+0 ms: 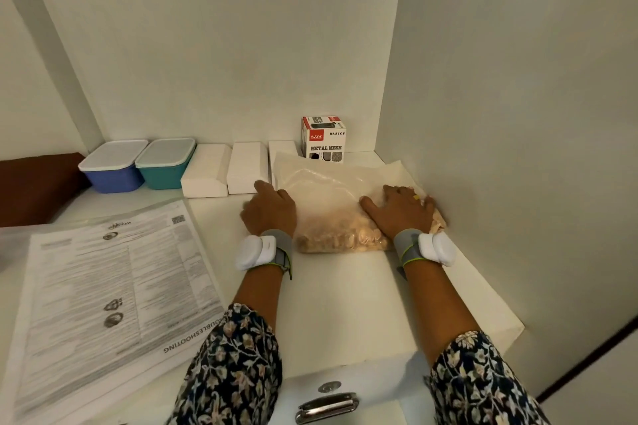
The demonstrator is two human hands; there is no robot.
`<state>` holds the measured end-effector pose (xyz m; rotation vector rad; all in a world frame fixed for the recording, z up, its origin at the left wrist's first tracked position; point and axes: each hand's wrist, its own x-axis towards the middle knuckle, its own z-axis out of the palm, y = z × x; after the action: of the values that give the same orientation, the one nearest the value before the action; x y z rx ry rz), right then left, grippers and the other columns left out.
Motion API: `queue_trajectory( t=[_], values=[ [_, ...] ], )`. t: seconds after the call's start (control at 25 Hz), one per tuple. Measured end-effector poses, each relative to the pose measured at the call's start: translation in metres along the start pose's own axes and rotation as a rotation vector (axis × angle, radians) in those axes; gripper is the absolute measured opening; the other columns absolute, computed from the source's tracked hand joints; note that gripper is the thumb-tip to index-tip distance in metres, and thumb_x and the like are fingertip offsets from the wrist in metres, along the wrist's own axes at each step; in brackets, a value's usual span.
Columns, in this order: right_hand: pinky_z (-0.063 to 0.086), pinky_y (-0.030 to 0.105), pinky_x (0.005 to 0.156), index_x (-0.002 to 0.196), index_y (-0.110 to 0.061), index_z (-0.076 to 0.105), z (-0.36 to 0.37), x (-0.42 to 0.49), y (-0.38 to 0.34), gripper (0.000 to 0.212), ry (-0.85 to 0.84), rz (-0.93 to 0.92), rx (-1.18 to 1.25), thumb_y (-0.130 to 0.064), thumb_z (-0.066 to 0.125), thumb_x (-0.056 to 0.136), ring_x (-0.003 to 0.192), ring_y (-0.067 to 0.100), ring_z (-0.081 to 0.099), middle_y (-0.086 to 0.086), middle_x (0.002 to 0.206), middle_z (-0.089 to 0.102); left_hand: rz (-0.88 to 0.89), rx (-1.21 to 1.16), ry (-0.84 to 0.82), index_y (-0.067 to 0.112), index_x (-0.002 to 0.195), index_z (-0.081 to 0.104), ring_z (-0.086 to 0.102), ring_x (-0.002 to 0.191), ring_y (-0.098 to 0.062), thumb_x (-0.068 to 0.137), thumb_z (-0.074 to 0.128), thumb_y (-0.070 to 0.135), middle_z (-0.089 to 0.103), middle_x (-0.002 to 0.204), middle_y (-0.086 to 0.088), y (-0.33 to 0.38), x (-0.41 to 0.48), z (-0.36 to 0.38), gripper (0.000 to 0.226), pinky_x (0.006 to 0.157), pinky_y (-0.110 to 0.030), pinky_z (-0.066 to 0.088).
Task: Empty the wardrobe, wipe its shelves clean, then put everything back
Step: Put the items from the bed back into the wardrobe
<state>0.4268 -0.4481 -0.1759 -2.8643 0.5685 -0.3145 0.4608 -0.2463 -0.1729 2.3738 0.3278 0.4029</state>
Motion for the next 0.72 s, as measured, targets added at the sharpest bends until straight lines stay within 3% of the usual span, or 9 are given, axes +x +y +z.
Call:
queue_trajectory(
  t=[0.08, 0.2, 0.32, 0.4, 0.72],
  values=[
    [-0.002, 0.052, 0.115, 0.143, -0.024, 0.035, 0.000, 0.000, 0.001, 0.073, 0.018, -0.019, 0.049, -0.068, 0.032, 0.086, 0.144, 0.021, 0.018, 0.003, 0.153, 0.031, 0.264, -0.007, 0.112, 0.016, 0.135, 0.043, 0.032, 0.135, -0.033, 0.094, 0.038, 0.038, 0.037, 0.147, -0.013, 0.005, -0.007, -0.002, 0.047, 0.109, -0.048, 0.023],
    [-0.011, 0.053, 0.114, 0.145, -0.024, 0.033, 0.000, 0.000, -0.003, 0.074, 0.035, -0.061, 0.075, -0.069, 0.029, 0.086, 0.146, 0.019, 0.015, 0.002, 0.154, 0.029, 0.606, 0.054, -0.030, 0.033, 0.141, 0.038, 0.002, 0.147, -0.030, 0.085, 0.022, 0.062, 0.009, 0.159, -0.002, 0.024, -0.024, 0.006, 0.065, 0.113, -0.058, -0.001],
    [-0.010, 0.055, 0.114, 0.144, -0.025, 0.032, 0.003, 0.000, -0.005, 0.073, 0.006, -0.083, 0.028, -0.069, 0.028, 0.087, 0.145, 0.021, 0.016, 0.001, 0.153, 0.030, 0.503, 0.322, -0.235, 0.037, 0.147, 0.022, -0.012, 0.145, -0.035, 0.082, 0.024, 0.073, -0.009, 0.160, -0.001, 0.023, -0.030, 0.024, 0.075, 0.111, -0.063, -0.005],
    [-0.008, 0.055, 0.115, 0.146, -0.025, 0.028, 0.004, 0.003, -0.006, 0.072, -0.001, -0.091, 0.056, -0.068, 0.028, 0.087, 0.146, 0.021, 0.014, 0.000, 0.155, 0.026, 0.365, 0.314, -0.349, 0.037, 0.150, 0.010, -0.011, 0.145, -0.033, 0.088, 0.031, 0.070, -0.010, 0.160, 0.002, 0.014, -0.025, 0.029, 0.073, 0.113, -0.062, 0.001],
    [-0.009, 0.054, 0.115, 0.151, -0.025, 0.014, 0.009, 0.001, -0.010, 0.076, -0.040, -0.158, 0.079, -0.070, 0.021, 0.089, 0.147, 0.022, 0.006, 0.001, 0.159, 0.011, 0.234, 0.282, -0.361, 0.029, 0.152, 0.005, 0.001, 0.147, -0.031, 0.089, 0.030, 0.068, -0.001, 0.160, -0.002, -0.002, -0.022, 0.023, 0.078, 0.118, -0.045, 0.003]
  ],
)
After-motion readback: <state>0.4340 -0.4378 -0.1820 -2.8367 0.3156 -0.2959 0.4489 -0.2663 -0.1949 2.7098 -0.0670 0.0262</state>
